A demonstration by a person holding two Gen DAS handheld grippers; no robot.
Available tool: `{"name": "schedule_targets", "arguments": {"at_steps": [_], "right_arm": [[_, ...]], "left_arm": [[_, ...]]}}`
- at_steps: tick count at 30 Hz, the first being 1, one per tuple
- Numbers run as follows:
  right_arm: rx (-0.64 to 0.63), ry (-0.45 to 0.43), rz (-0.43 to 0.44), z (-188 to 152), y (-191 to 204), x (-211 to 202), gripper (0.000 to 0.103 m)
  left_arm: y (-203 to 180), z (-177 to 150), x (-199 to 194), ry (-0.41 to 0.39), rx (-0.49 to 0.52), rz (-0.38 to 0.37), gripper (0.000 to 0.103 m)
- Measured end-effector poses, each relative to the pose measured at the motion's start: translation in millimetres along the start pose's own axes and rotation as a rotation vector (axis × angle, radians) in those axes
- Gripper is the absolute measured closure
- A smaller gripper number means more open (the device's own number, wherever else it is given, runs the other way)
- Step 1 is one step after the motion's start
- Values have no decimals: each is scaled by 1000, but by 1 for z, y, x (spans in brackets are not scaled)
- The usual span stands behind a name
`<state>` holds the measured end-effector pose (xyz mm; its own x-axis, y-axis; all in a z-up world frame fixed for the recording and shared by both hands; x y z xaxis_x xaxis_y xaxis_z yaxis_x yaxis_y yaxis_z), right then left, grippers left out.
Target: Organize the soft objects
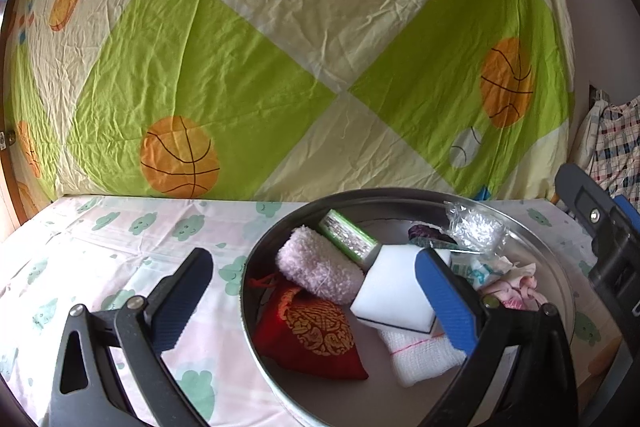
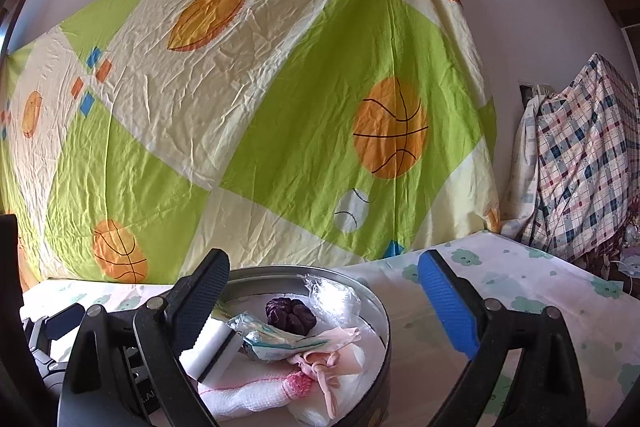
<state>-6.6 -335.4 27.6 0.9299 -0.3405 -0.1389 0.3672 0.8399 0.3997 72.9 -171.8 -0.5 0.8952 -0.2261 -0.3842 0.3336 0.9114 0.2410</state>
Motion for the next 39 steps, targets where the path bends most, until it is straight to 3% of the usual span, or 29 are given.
{"name": "schedule_targets", "arguments": {"at_steps": [11, 39], "right_arm": [[2, -70, -14, 4, 0, -16, 6], [-20, -99, -26, 3, 1, -53, 5]], "left_arm": [[2, -2, -7, -11, -10, 0, 1], [4, -11, -33, -34, -12, 12, 1]]}}
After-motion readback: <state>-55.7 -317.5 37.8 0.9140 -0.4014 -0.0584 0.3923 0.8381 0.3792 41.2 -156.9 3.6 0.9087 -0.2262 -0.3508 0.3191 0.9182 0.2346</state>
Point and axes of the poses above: each gripper's, at about its wrist camera, not at the fingertips, and x roughly the way its jaws point, y to its left, z to its top, the point moved 3 cm from there along x, roughly the way its jaws point, and after that the axes turned 15 degrees about x, right-handed, at the moved point
